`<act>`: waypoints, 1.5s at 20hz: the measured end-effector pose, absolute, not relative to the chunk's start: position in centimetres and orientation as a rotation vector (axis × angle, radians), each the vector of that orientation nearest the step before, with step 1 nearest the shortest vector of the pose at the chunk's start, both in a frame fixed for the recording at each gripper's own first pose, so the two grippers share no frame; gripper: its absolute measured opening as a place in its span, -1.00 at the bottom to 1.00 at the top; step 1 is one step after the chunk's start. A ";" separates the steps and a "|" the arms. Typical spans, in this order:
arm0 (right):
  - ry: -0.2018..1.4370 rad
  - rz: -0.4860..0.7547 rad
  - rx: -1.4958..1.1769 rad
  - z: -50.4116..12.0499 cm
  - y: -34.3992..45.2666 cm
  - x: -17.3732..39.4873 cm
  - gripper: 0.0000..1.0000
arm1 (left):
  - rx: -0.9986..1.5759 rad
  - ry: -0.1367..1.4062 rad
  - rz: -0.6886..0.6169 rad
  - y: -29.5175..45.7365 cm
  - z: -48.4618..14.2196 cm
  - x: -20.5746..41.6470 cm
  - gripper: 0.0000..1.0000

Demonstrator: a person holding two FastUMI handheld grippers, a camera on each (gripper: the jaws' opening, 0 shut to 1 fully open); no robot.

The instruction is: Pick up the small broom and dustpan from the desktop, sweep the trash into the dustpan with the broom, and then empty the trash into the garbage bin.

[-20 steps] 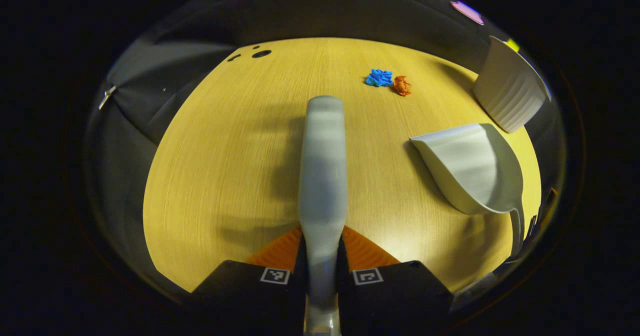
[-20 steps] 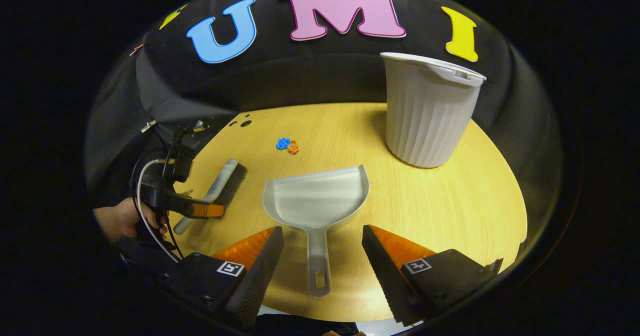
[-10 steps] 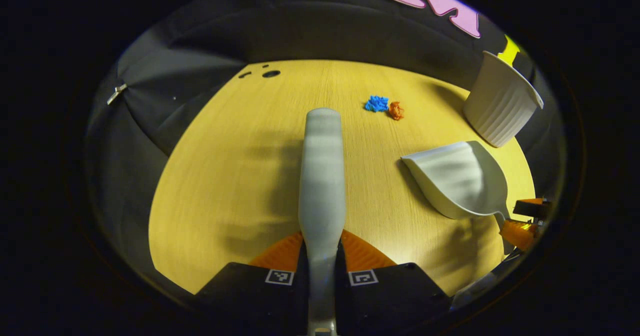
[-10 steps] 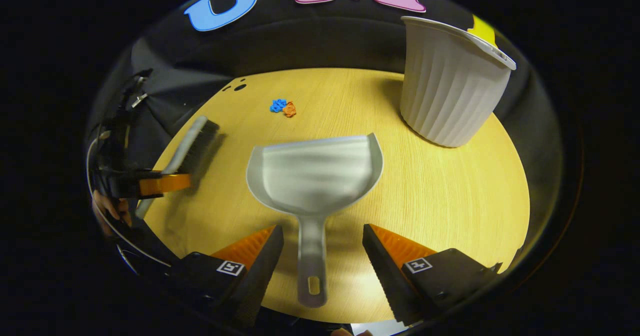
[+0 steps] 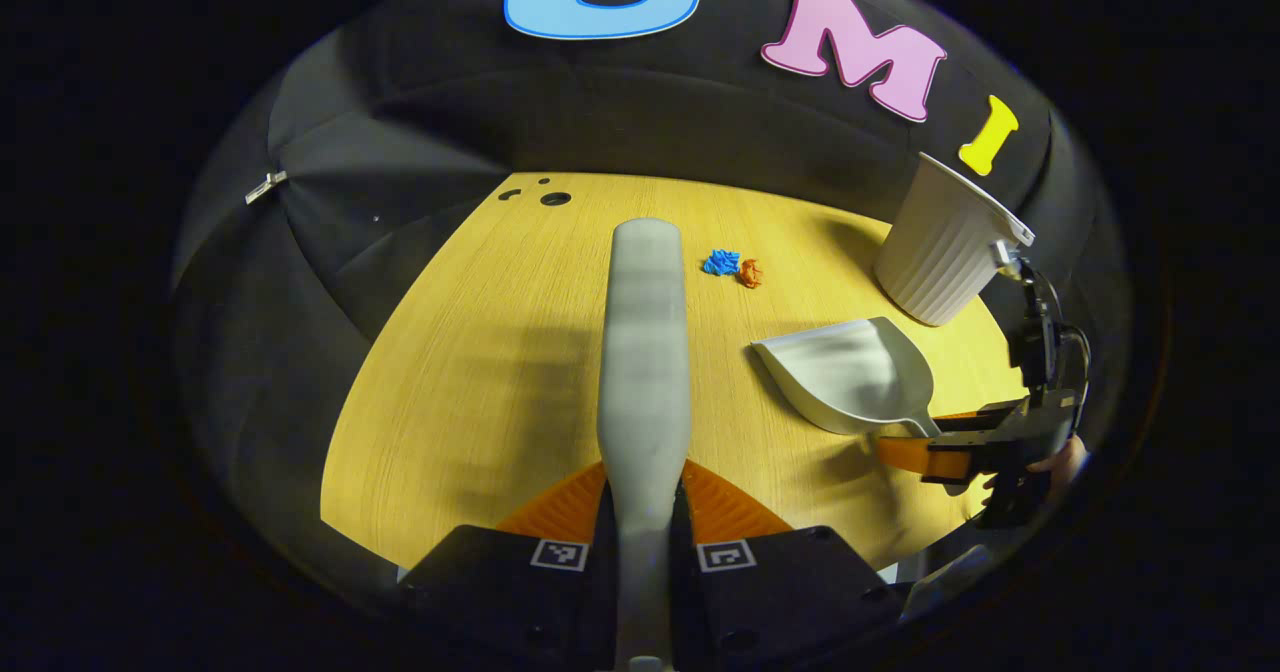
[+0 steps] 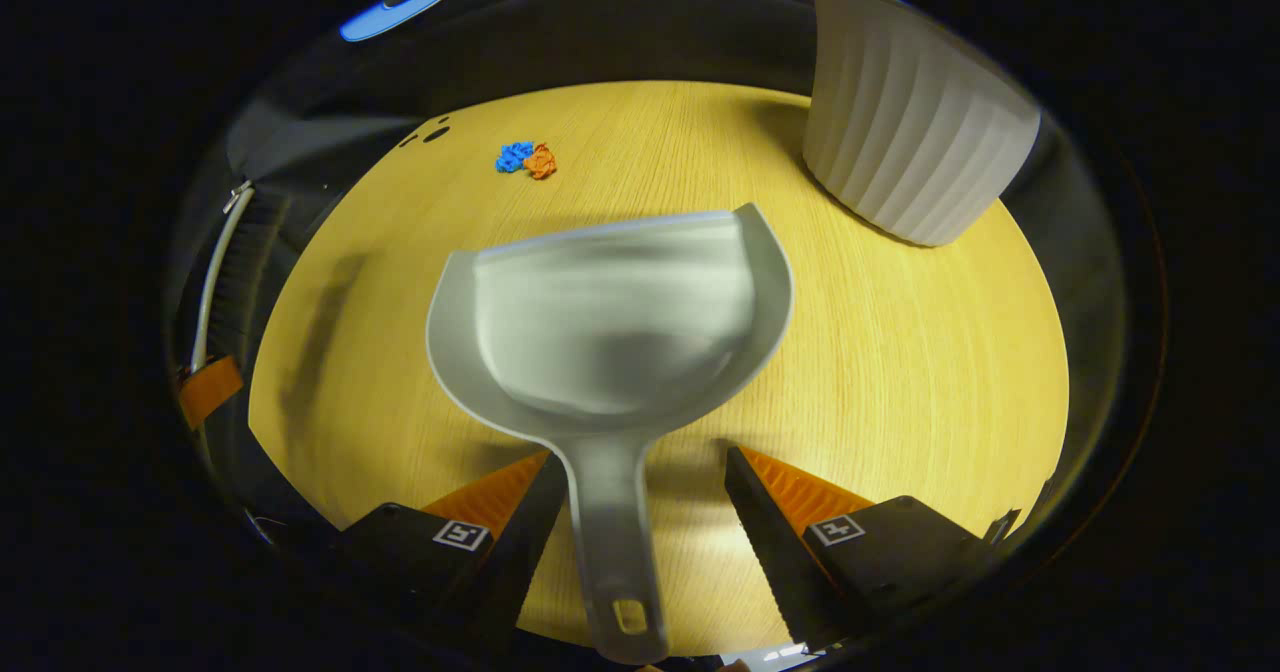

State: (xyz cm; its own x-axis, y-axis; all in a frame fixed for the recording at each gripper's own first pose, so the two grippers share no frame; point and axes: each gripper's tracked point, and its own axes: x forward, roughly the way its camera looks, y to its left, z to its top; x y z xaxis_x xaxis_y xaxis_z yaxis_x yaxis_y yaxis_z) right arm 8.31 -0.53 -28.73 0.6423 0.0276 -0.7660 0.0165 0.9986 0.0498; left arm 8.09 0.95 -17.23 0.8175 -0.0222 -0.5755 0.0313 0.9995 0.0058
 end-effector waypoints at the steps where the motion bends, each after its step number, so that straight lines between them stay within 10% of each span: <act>1: 0.868 0.001 0.039 -28.7 -0.5 8.8 0.99 | 0.024 0.610 -0.024 1.0 -17.1 8.0 -0.50; 5: 0.869 0.031 -0.034 -28.9 0.2 10.2 0.63 | 0.018 0.622 -0.013 0.8 -17.0 8.3 -0.53; 8: 0.907 0.042 -0.025 -28.8 0.2 10.2 -0.22 | 0.009 0.634 -0.009 0.4 -17.1 9.4 -0.50; 30: 0.930 0.292 -0.170 -27.6 -6.7 7.8 -0.30 | 0.605 0.831 -0.277 -1.5 -20.4 35.2 -0.49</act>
